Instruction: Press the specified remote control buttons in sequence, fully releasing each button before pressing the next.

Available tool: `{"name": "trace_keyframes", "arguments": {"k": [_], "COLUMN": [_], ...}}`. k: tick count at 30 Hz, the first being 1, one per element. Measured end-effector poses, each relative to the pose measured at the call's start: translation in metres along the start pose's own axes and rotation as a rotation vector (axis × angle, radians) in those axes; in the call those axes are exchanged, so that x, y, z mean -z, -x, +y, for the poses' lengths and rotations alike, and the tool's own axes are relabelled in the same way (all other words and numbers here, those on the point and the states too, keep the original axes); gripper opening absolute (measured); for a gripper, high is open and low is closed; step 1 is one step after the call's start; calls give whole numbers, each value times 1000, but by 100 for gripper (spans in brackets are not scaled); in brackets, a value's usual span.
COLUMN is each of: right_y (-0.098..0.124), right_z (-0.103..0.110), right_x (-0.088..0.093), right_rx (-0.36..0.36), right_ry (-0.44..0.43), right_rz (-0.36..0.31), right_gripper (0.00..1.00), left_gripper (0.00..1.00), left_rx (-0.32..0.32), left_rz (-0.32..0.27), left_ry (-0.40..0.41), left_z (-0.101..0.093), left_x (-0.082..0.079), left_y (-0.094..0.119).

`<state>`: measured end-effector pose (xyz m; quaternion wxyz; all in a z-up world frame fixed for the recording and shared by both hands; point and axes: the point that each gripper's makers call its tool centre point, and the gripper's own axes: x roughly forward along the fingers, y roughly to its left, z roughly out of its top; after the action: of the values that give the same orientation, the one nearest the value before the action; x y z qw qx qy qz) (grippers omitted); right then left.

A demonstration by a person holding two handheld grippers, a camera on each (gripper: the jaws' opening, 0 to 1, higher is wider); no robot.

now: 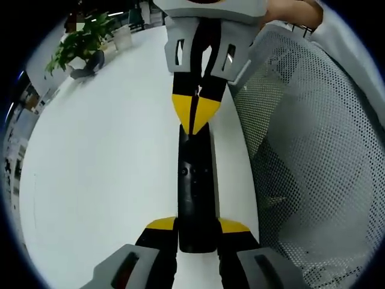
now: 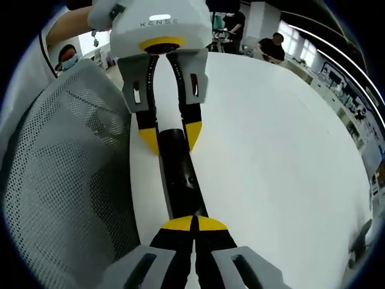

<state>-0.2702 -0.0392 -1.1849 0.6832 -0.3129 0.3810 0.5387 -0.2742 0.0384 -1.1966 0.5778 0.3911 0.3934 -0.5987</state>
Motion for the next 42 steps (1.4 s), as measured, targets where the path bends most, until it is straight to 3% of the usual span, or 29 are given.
{"name": "trace_keyframes", "arguments": {"k": [6, 13, 17, 19, 23, 29, 35, 39, 40, 42], "right_y": [-1, -3, -4, -4, -6, -7, -5, -4, -3, -1], "right_z": [2, 4, 5, 5, 6, 6, 6, 8, 9, 8], "right_x": [-5, -8, -8, -8, -9, -9, -8, -11, -12, -12], "right_rx": [-39, -63, -69, -87, -111, -100, -54, -50, -56, -46], "right_ry": [-8, 51, 106, 219, 277, 276, 233, 147, 111, 124], "right_rz": [-46, -28, -15, 4, 43, 65, 11, -81, -98, -101], "right_gripper": [0, 0, 0, 0, 0, 0, 0, 0, 2, 6], "left_gripper": [23, 23, 23, 23, 23, 23, 23, 23, 23, 23], "left_rx": [-5, -2, -3, -2, -4, 0, -6, -3, -2, 0], "left_rz": [-12, -21, -22, -22, -18, -22, -27, -20, -19, -21], "left_ry": [8, 10, 12, 11, 9, 12, 17, 9, 9, 8], "left_z": [0, 0, 0, 0, 0, 0, 0, 0, 0, 0], "left_x": [0, 0, 0, 0, 0, 0, 0, 0, 0, 0], "left_y": [0, 0, 0, 0, 0, 0, 1, 1, 1, 1]}}
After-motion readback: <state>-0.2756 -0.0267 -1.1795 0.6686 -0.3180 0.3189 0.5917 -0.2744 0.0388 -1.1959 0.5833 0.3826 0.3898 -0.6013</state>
